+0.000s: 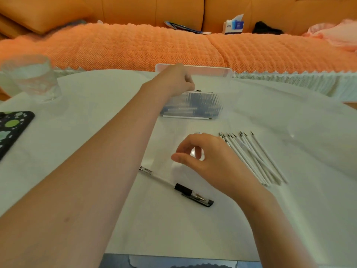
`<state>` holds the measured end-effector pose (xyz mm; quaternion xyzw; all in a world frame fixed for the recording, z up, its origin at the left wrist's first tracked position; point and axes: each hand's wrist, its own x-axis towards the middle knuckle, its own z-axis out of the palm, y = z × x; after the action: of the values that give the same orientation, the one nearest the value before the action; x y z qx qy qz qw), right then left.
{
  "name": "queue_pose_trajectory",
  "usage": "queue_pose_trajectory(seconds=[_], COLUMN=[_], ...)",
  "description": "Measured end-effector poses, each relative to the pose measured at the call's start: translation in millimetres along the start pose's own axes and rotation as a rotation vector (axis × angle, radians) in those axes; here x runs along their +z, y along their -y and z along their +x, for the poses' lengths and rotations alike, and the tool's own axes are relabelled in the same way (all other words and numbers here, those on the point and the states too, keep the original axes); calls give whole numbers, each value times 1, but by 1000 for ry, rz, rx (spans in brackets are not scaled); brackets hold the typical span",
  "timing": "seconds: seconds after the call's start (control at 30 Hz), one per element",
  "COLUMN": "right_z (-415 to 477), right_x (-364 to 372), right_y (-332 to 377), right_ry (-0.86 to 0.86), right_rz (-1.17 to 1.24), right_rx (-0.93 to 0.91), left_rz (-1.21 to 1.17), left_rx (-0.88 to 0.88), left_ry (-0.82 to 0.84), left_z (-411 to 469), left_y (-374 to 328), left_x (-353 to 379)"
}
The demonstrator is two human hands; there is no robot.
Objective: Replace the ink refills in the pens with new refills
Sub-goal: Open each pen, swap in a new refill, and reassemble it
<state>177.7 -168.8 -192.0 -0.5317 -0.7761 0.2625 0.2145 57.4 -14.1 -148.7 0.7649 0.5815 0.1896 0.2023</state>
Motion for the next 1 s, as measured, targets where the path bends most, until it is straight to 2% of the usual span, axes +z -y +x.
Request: queue_pose_trajectory(seconds=[0.3, 0.4, 0.53, 0.63, 0.7, 1.0], right_z=[-4, -5, -5, -4, -4, -5], right_x=[-4, -4, -4, -4, -4, -10], right_y=[-2, -2, -1, -2, -3, -14], right_ry=[160, 207, 226, 202, 194, 156], right_rz=[-37, -79, -39, -50, -57, -16], right_rx=[48, 43, 32, 33, 43, 91], left_rz=[-117, -220, -244, -192, -160, -166], left_rx=[131, 90, -28, -61, -99, -101], left_ry=[-251, -121, 255, 360, 378, 163], left_z=[-75, -108, -139, -151, -154, -153], left_y=[-9, 0, 13, 19, 22, 37], left_x=[-4, -3, 0, 6, 12, 21])
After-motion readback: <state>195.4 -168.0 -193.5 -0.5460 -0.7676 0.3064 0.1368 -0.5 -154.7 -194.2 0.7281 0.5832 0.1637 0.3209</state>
